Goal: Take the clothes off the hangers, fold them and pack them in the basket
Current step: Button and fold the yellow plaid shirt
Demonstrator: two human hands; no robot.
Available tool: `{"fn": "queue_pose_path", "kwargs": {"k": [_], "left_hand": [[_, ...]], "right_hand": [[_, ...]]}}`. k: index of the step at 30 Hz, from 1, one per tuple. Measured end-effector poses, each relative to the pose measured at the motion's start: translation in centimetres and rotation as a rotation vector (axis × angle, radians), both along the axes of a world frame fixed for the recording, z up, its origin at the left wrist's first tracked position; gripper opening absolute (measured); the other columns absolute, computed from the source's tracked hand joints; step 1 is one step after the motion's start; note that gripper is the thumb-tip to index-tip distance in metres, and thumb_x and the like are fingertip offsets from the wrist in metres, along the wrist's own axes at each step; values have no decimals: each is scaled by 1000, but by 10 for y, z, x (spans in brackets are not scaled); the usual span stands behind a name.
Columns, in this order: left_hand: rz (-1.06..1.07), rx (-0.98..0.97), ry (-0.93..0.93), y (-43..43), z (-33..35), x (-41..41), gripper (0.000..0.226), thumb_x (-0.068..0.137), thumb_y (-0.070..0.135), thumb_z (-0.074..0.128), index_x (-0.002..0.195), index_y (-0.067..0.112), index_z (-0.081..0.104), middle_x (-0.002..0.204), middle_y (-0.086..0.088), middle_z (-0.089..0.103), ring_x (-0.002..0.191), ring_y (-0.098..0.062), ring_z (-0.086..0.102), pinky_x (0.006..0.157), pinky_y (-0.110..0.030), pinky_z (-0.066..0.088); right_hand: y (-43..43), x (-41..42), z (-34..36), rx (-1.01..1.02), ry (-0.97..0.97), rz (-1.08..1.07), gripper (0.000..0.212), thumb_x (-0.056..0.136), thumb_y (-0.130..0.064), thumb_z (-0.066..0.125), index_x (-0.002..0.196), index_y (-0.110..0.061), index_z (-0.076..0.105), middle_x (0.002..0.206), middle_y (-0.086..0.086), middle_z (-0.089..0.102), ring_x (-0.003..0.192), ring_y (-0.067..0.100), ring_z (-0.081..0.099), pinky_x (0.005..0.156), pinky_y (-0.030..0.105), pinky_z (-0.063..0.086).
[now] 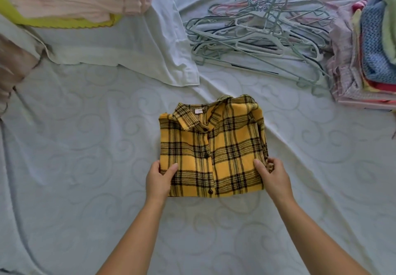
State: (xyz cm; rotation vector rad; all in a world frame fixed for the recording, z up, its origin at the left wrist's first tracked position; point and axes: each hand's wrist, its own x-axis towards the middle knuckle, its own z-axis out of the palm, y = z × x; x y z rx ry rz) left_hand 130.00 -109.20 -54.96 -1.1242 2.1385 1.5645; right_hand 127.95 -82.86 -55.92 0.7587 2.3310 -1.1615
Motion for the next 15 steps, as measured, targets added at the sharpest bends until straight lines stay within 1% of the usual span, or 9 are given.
{"fn": "queue_pose_path", "kwargs": {"k": [2, 3, 6, 8, 9, 11, 13, 14, 15], "left_hand": [[-13, 77, 39, 0, 3, -8, 11, 90, 28, 59, 98, 22, 57, 99, 4, 63, 104, -22, 59, 87, -35, 48], [-16, 117, 40, -2, 2, -11, 18, 91, 33, 55, 106, 23, 54, 108, 6, 61, 111, -21, 56, 91, -34, 45], [28, 226, -22, -8, -3, -20, 67, 84, 60, 47, 140, 28, 30, 143, 5, 38, 133, -20, 36, 108, -40, 30], [39, 306, -58, -12, -6, -23, 97, 62, 82, 51, 142, 31, 29, 146, 3, 38, 133, -22, 37, 110, -50, 30], [31, 323, -74, -13, -8, -24, 107, 53, 88, 52, 141, 32, 30, 145, 3, 41, 131, -22, 40, 108, -52, 32], [24, 314, -92, -14, -11, -24, 111, 49, 89, 53, 141, 31, 31, 142, 1, 45, 130, -24, 42, 107, -53, 35], [29, 317, -83, -11, -8, -24, 108, 50, 85, 57, 139, 29, 34, 137, -1, 50, 126, -25, 46, 104, -53, 38], [43, 337, -63, -11, -8, -24, 98, 55, 81, 61, 136, 30, 38, 133, -1, 54, 123, -25, 50, 102, -52, 41], [73, 377, -28, -9, -7, -24, 79, 66, 69, 64, 131, 30, 43, 127, -1, 59, 118, -24, 54, 99, -50, 44]], "right_hand": [[-2, -4, 2, 153, 65, 137, 53, 87, -52, 52, 123, -14, 50, 116, 3, 55, 110, 22, 51, 93, 44, 44], [-4, -7, 4, 229, 106, 187, 52, 87, -51, 53, 123, -13, 50, 118, 4, 51, 113, 23, 47, 97, 45, 40], [-16, -31, 16, 273, 304, 137, 53, 86, -45, 58, 124, -10, 46, 121, 8, 42, 116, 23, 39, 101, 42, 35], [-27, -64, 23, 240, 375, 105, 54, 85, -47, 59, 121, -8, 47, 119, 8, 43, 113, 21, 40, 99, 39, 37], [-33, -82, 25, 216, 334, 114, 56, 84, -49, 59, 121, -9, 47, 119, 6, 44, 113, 20, 41, 99, 38, 38], [-45, -113, 26, 111, 166, 122, 52, 83, -49, 61, 118, -13, 51, 114, 3, 51, 109, 20, 48, 94, 39, 43], [-49, -126, 28, -95, 86, 81, 23, 85, -36, 62, 96, -16, 59, 94, 5, 60, 93, 24, 60, 82, 40, 49], [-46, -128, 31, -240, 112, 25, 13, 88, -30, 60, 87, -17, 60, 85, 6, 60, 83, 24, 62, 75, 38, 51], [-40, -127, 34, -382, 161, -56, 11, 91, -25, 56, 83, -18, 59, 79, 5, 60, 74, 20, 62, 69, 34, 53]]}}
